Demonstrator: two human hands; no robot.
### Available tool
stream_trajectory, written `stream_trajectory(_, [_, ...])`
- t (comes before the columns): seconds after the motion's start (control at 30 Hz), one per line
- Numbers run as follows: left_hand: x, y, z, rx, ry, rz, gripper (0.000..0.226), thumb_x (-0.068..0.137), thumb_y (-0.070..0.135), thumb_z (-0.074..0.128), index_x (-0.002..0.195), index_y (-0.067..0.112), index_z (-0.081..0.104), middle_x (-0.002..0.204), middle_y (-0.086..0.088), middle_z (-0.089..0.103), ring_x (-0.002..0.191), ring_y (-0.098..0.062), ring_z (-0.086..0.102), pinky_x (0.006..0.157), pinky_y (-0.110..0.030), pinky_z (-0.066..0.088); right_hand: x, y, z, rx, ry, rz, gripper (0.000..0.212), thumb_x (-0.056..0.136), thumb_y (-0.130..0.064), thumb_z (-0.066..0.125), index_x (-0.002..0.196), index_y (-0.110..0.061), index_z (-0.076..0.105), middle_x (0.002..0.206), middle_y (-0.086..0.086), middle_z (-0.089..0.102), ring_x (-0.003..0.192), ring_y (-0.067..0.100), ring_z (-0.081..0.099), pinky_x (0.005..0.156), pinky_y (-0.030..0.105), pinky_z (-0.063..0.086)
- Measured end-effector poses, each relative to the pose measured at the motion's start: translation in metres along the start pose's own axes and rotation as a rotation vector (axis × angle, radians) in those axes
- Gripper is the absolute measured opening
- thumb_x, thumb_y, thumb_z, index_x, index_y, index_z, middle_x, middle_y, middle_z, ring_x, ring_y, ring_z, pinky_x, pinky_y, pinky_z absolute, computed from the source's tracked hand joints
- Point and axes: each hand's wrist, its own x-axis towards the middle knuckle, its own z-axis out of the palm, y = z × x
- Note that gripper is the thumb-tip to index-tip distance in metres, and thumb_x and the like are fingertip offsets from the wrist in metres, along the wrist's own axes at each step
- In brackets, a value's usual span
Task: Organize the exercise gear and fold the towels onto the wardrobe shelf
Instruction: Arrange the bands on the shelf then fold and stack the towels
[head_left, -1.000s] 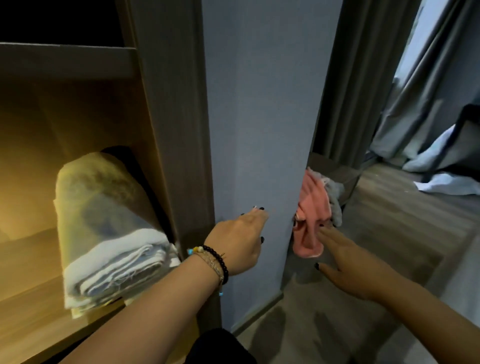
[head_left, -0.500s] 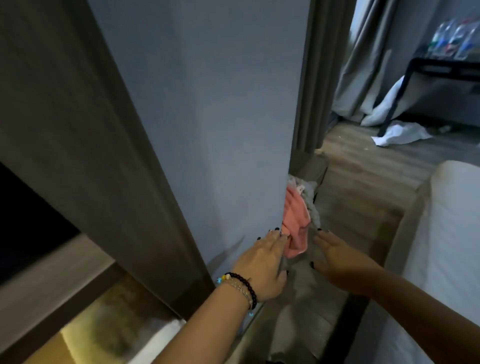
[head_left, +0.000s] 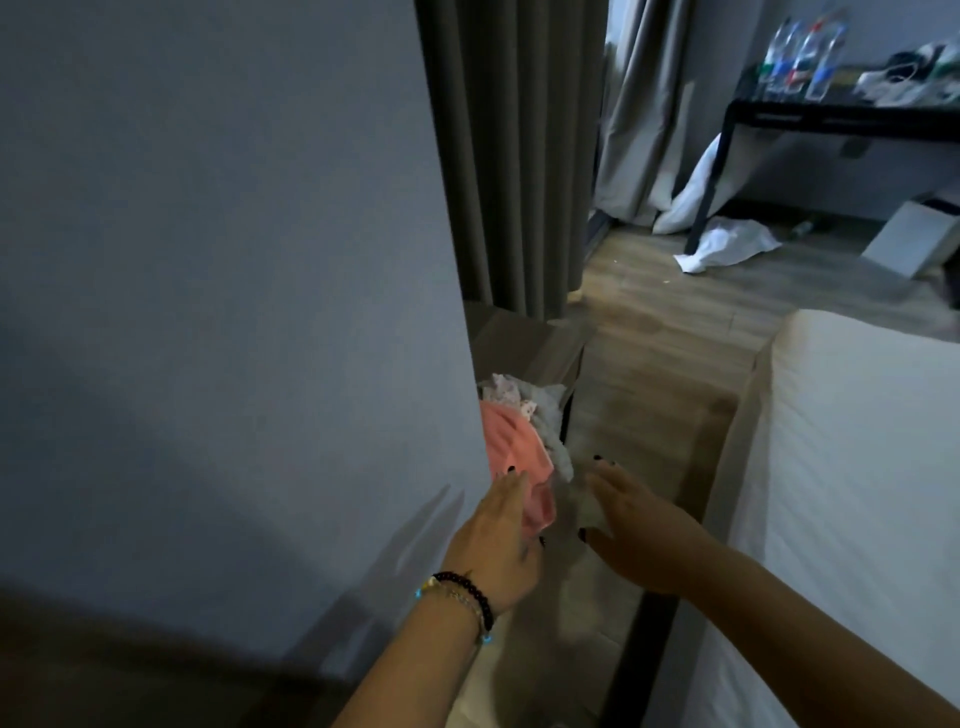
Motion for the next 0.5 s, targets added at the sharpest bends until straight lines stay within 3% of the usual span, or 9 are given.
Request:
stream_trajectory(0.17, [0.039,0.003,0.013,-0.058,0.025,-0.044,0.077,0.095,0.025,0.052,0.155,0.018,0.004,0.162,0.005,0.003,0.148,-0.01,0.003,0.113,-0.017,0.005,0.033,0.049,-0.005,-0.017,-0.091,0.081,0.075,0.097,-0.043,0.047,0.154,-0.015,0.007,0.162,0.005,0.0,0.149,0.019,0.002,0.119,0.034,0.018])
stream_trajectory(0.3, [0.066,0.004,0.022,-0.119,0.022,-0.107,0.077,0.091,0.026,0.053,0.154,0.021,0.01,0.16,0.006,0.014,0.149,-0.015,0.01,0.121,-0.033,0.015,0.053,0.074,-0.014,-0.019,-0.126,0.097,0.074,0.097,-0.043,0.047,0.154,-0.017,0.007,0.162,0.004,0.003,0.149,0.02,0.007,0.117,0.032,0.018])
stream_trajectory(0.43, [0.104,0.005,0.019,-0.146,-0.051,-0.135,0.078,0.094,0.016,0.05,0.155,0.014,0.002,0.162,0.001,0.004,0.149,-0.015,0.003,0.121,-0.035,0.013,0.087,0.093,-0.024,-0.017,-0.155,0.117,0.073,0.097,-0.043,0.048,0.153,-0.019,0.008,0.162,0.004,0.005,0.148,0.021,0.01,0.117,0.034,0.019])
stream_trajectory(0.5, [0.13,0.004,0.013,-0.151,-0.053,-0.134,0.077,0.093,0.014,0.052,0.154,0.012,0.005,0.16,0.0,0.01,0.148,-0.017,0.008,0.121,-0.037,0.016,0.11,0.097,-0.028,-0.01,-0.169,0.125,0.074,0.097,-0.043,0.049,0.154,-0.019,0.009,0.162,0.004,0.005,0.148,0.021,0.011,0.117,0.034,0.02])
